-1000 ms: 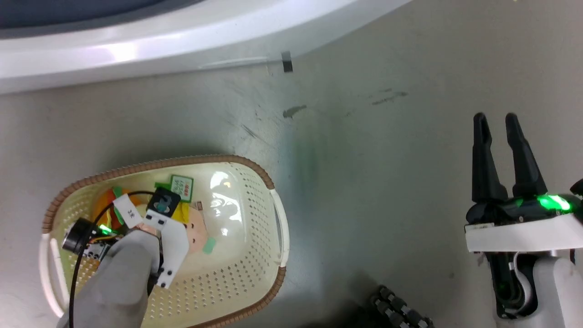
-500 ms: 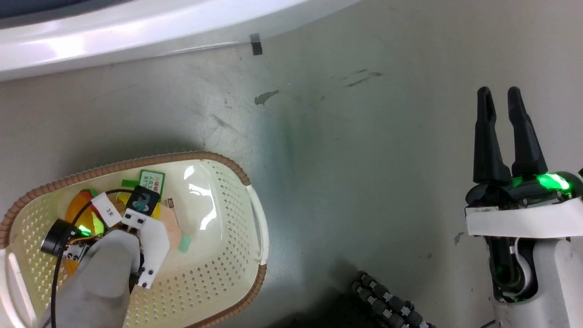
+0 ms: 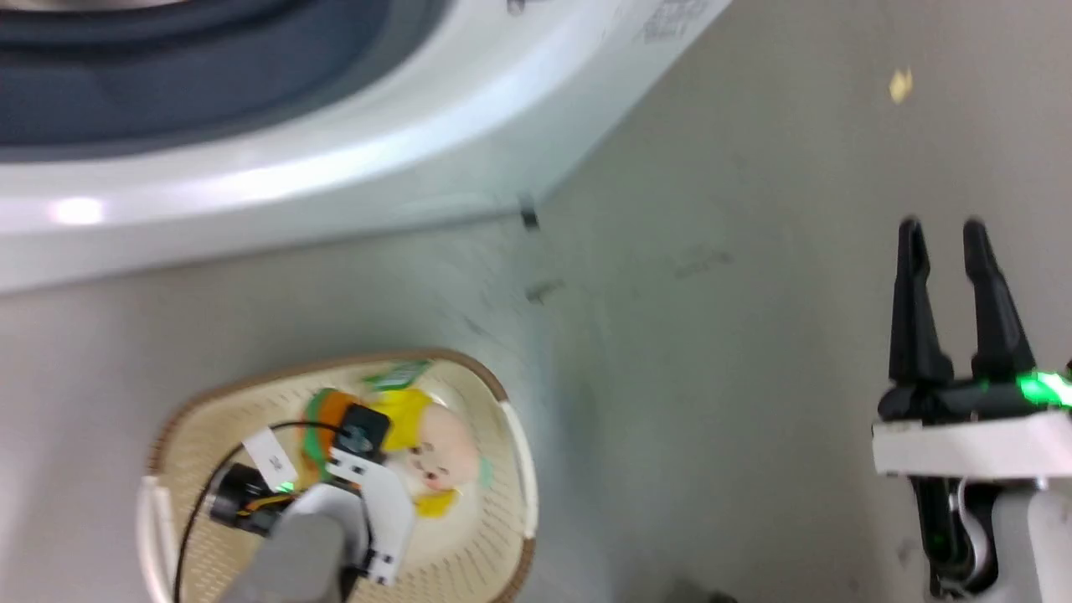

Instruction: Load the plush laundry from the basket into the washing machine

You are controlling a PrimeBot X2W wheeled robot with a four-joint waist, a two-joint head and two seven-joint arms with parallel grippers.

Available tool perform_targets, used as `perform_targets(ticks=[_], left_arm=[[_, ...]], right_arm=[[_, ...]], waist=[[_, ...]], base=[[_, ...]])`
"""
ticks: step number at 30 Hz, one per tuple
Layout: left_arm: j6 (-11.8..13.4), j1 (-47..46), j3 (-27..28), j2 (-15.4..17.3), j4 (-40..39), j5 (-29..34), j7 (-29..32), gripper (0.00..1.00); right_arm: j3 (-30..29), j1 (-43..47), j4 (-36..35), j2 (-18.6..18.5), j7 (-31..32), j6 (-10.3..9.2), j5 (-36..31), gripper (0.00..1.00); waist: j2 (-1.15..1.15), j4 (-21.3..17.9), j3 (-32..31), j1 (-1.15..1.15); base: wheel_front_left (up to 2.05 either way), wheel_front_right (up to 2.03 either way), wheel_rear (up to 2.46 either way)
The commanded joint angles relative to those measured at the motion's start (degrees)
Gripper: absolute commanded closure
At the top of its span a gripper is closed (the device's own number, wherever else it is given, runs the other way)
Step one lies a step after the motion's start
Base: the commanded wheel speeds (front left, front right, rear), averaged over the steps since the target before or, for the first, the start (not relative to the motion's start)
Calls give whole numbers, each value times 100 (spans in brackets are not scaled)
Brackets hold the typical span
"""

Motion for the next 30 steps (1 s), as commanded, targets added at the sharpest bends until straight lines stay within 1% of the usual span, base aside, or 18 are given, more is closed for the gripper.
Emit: perform_targets(ticks=[1,5,9,10,12,15,19,23,28,30], left_arm=[[-42,107,18,-59,-39,-47,-159,100],[-117,333,46,-269,-141,-194,-622,100],[-154,629,118,-376,-387,-368,-962,100],[-135,901,187,-420,-747,-484,-1054,100],[-98,1108,276,-435,-1158,-566,-1069,100],[1,1488,434,-408,-2038,-601,-1072,100],[129,1953,653,-304,-3231,-547,-1074,100],[221,2217,874,-260,-4354,-448,-1074,100],[373,2201,1293,-219,-5811,-235,-1074,100],[388,2059,1451,-186,-6245,-135,-1075,100]], right_arm=[[-44,136,9,-1,-27,-4,-96,0],[-92,403,6,-1,-27,-4,-333,0],[-132,671,11,-1,-27,-4,-513,0],[-152,877,12,-1,-27,-4,-610,0],[-155,1008,9,-1,-27,-4,-660,0],[-175,1151,-12,-1,-27,-4,-702,0],[-213,1253,-48,-1,-27,-4,-708,0],[-233,1301,-87,-1,-27,-4,-681,0],[-164,1197,-151,-1,-27,-4,-614,0],[-120,1087,-173,-1,-27,-4,-585,0]], waist=[[0,496,-798,0],[0,787,-1397,0],[0,1040,-1942,0],[0,1205,-2271,0],[0,1296,-2445,0],[0,1406,-2622,0],[0,1503,-2717,0],[0,1550,-2695,0],[0,1427,-2356,0],[0,1347,-2149,0]], base=[[0,0,0],[0,0,0],[0,0,0],[0,0,0],[0,0,0],[0,0,0],[0,0,0],[0,0,0],[0,0,0],[0,0,0]])
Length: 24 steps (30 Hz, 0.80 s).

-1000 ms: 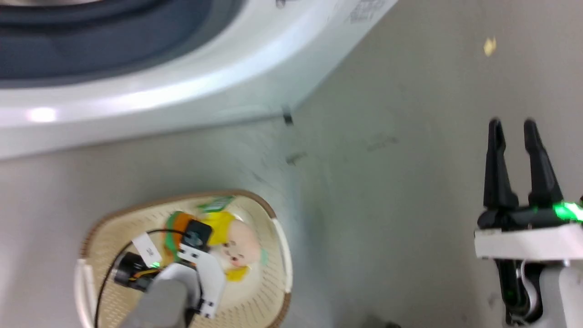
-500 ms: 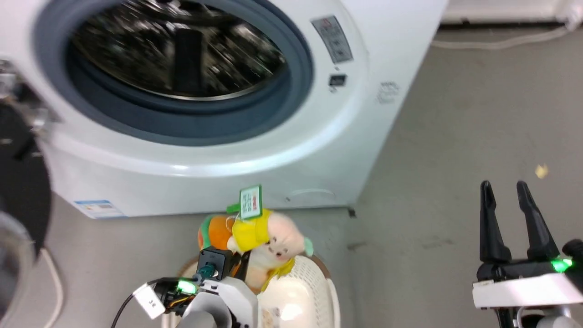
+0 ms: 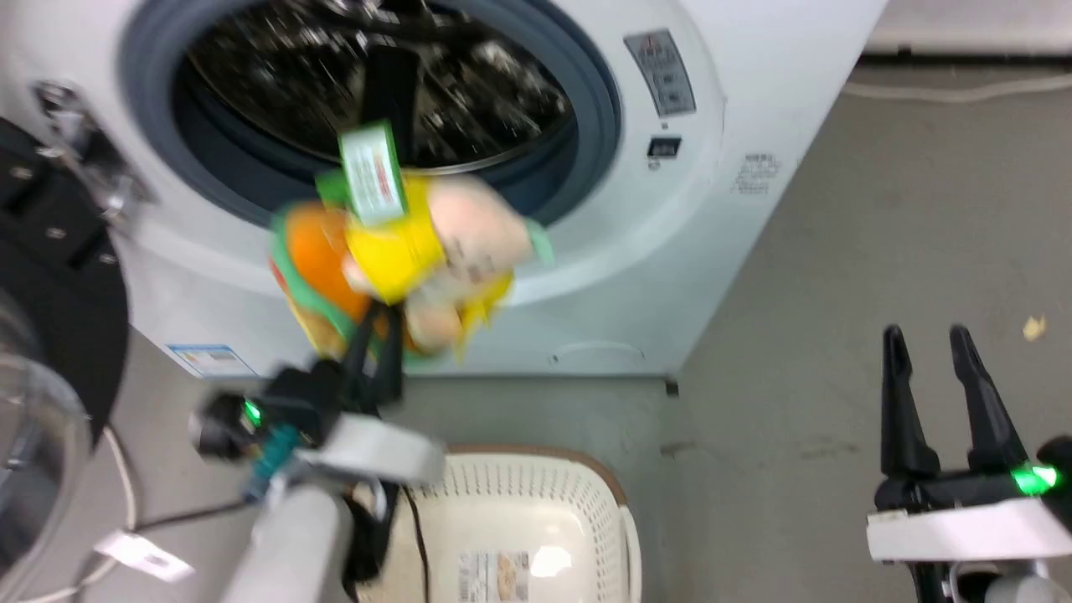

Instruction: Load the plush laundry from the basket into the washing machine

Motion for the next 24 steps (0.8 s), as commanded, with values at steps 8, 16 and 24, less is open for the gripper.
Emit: perform_targets(ticks=[8,16,24], left_arm=[[-80,-1597,307,379,-44,354,60,100],[-394,-3702,355,979,1126,544,1101,100],[-599,-5784,67,1449,2599,1045,1718,100]], right_arm=[[131,-602,-126,0,-26,-4,202,0],[95,-1062,-104,0,-26,-4,573,0],[219,-1371,-40,0,-26,-4,850,0]], waist=[[0,-536,1311,0],[0,-1034,2229,0],[0,-1398,2804,0]], base=[[0,0,0],[0,0,0],[0,0,0]])
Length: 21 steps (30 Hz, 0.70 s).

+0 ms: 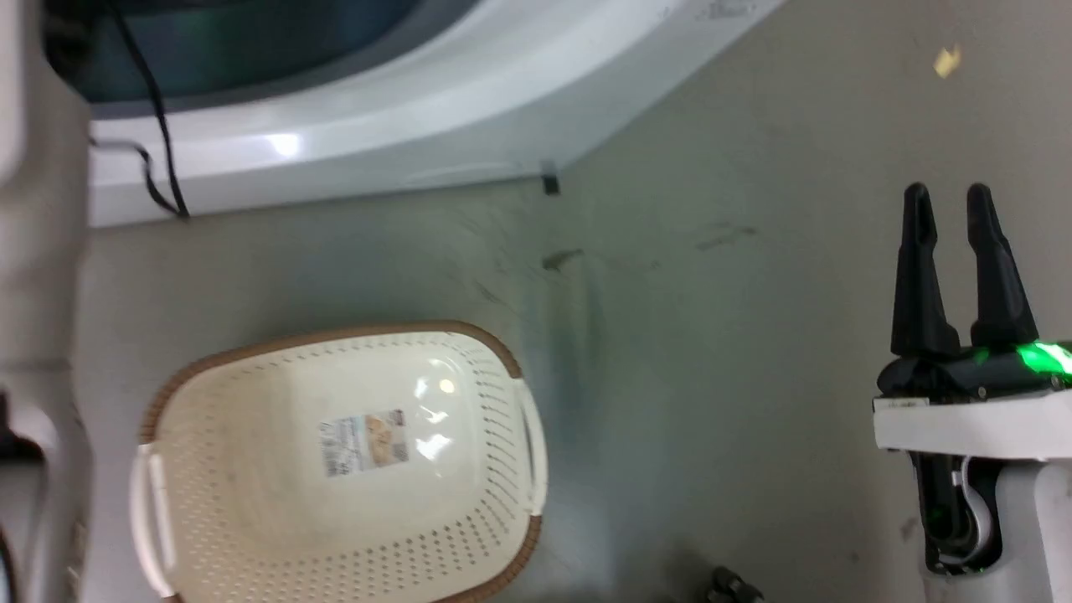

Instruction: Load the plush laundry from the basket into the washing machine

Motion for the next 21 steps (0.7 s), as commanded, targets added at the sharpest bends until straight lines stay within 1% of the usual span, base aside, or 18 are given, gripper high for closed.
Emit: perform_targets(ticks=[1,4,8,12,16,17,18,19,21], left_arm=[[-46,-158,-53,45,157,83,67,100],[-88,-521,-206,172,736,257,347,100],[-134,-748,-333,240,1337,341,624,100],[-155,-841,-392,186,1705,310,690,100],[-123,-846,-423,62,1937,247,554,100],[-115,-837,-433,25,1984,232,497,64],[-108,-817,-447,-14,2026,218,425,18],[-102,-787,-457,-53,2071,198,344,0],[-91,-681,-456,-133,2164,136,136,0]], right_arm=[[23,-100,13,-1,-26,-4,50,0],[76,-158,37,-1,-26,-4,133,0],[87,-175,64,-1,-26,-4,181,0],[57,-188,92,-1,-26,-4,162,0],[10,-210,71,-1,-26,-4,86,0],[-6,-208,66,-1,-26,-4,60,0],[-25,-204,62,-1,-26,-4,27,0],[-45,-197,60,-1,-26,-4,-8,0],[-85,-177,56,-1,-26,-4,-94,0]], waist=[[0,-229,259,-2],[0,-301,360,-2],[0,-314,395,-2],[0,-265,354,-2],[0,-169,253,-2],[0,-136,214,-2],[0,-97,164,-2],[0,-56,104,-2],[0,36,-71,-2]], base=[[0,0,0],[0,0,0],[0,0,0],[0,0,0],[0,0,0],[0,0,0],[0,0,0],[0,0,0],[0,0,0]])
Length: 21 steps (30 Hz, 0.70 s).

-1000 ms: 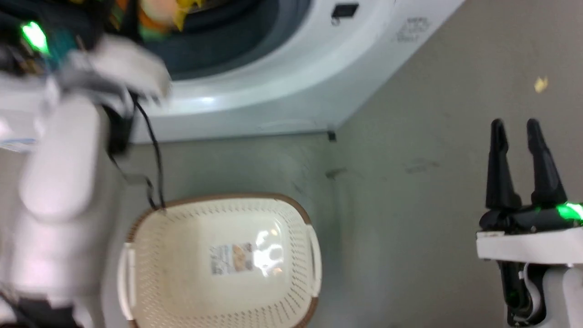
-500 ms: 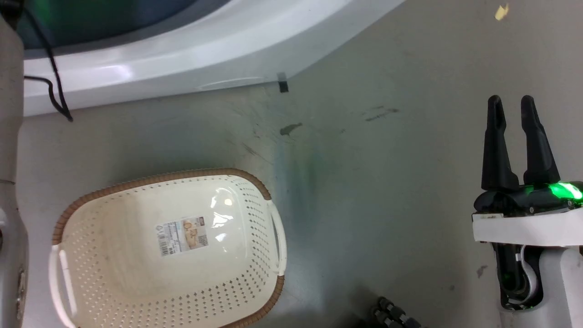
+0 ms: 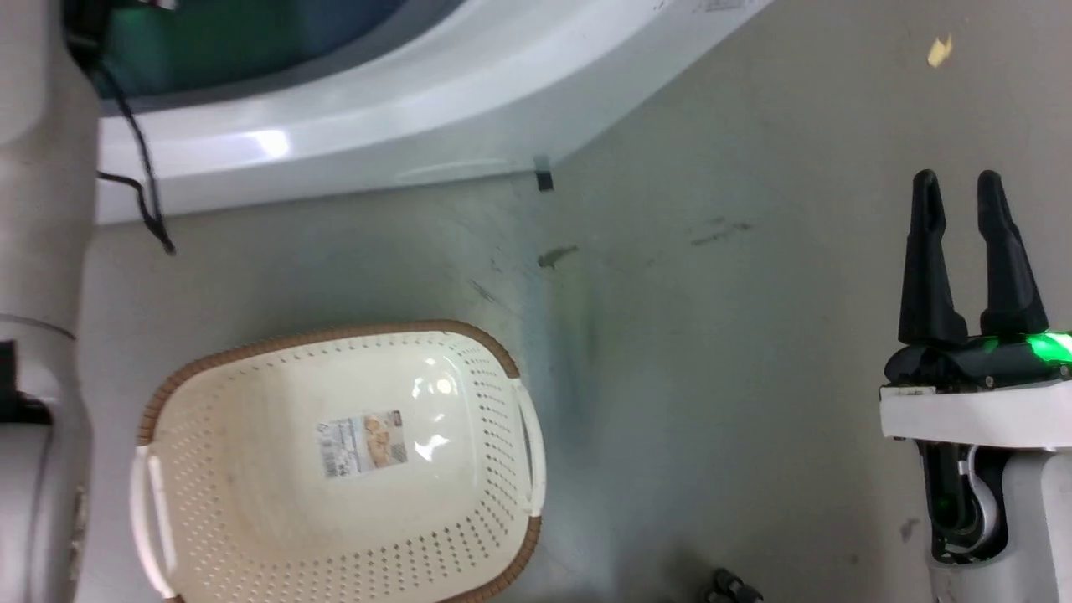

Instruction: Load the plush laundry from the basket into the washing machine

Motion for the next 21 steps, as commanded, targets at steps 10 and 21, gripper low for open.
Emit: perform_targets(ticks=[10,21], left_arm=[[24,1404,149,-617,158,-594,-1727,0],[109,4672,762,-1208,-3198,-1198,-1931,0]], right_arm=[[-284,381,-1,-1,-26,-4,-658,0],[-249,1083,26,-1,-26,-4,-1147,0]], waist=[[0,729,-1685,0],[0,1370,-3062,0]], base=[[0,0,0],[0,0,0]])
